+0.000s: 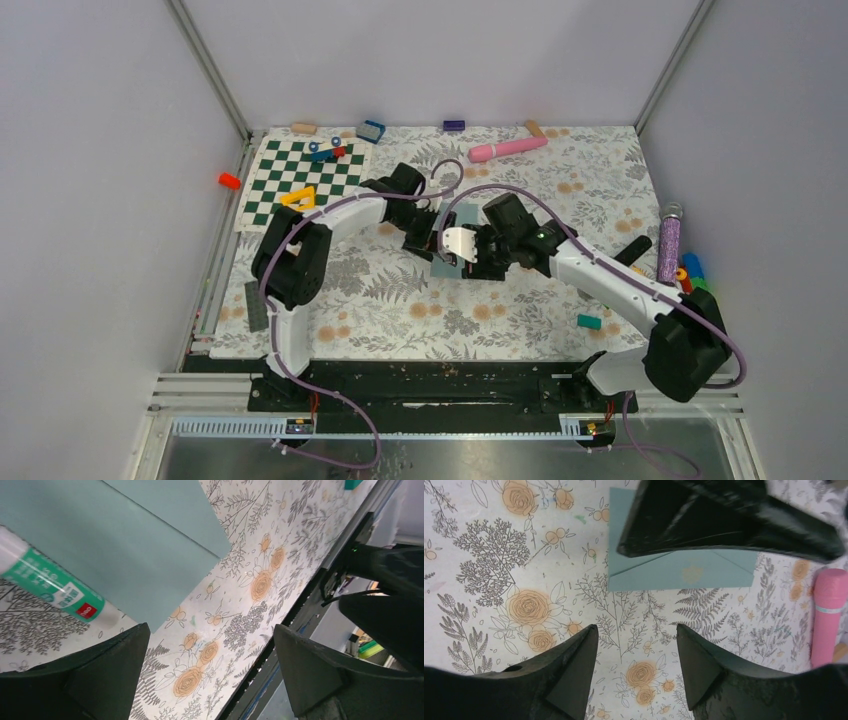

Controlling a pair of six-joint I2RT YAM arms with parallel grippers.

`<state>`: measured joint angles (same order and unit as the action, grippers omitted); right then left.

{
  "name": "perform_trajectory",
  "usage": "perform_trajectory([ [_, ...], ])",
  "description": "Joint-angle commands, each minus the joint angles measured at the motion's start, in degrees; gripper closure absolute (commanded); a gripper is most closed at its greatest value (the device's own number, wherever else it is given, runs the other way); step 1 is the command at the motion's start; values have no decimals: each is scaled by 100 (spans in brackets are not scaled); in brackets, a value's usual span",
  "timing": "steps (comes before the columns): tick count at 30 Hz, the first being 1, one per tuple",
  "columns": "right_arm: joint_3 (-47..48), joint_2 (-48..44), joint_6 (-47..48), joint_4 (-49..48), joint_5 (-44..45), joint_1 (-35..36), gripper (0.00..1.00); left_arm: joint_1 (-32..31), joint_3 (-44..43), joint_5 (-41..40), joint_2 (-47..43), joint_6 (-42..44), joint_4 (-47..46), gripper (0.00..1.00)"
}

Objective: Place the letter into the envelope and seal it
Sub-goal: Seal the envelope flap on the envelope.

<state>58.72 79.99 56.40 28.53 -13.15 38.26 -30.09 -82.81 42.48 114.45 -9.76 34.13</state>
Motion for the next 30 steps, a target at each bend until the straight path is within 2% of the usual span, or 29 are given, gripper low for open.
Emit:
perform_trajectory([
  [1, -183, -619, -340, -271, -52, 39, 33, -153, 0, -476, -149, 264, -157, 1],
  [6, -371, -1022, -270, -321, 18, -133, 32, -155, 0, -1039, -45, 284, -117, 1],
  [12, -526, -1242, -312, -437, -82, -275, 32, -168, -32, -1268, 38, 229, -82, 1],
  [20, -674, -1167, -277, -619, -118, -363, 32, -141, 38, -555, -260, 412, 24, 1],
  [25, -568, -888, -41, -629, -66, -365, 32, 384, -24, 401, -867, 847, 241, 1],
  [27, -477, -753, 176, -627, -57, -367, 32, 678, -23, 448, -1177, 1005, 347, 1],
  [30, -311, -476, 809, -825, -24, -363, 32, 1118, 37, 51, -1503, 1330, 547, 1],
])
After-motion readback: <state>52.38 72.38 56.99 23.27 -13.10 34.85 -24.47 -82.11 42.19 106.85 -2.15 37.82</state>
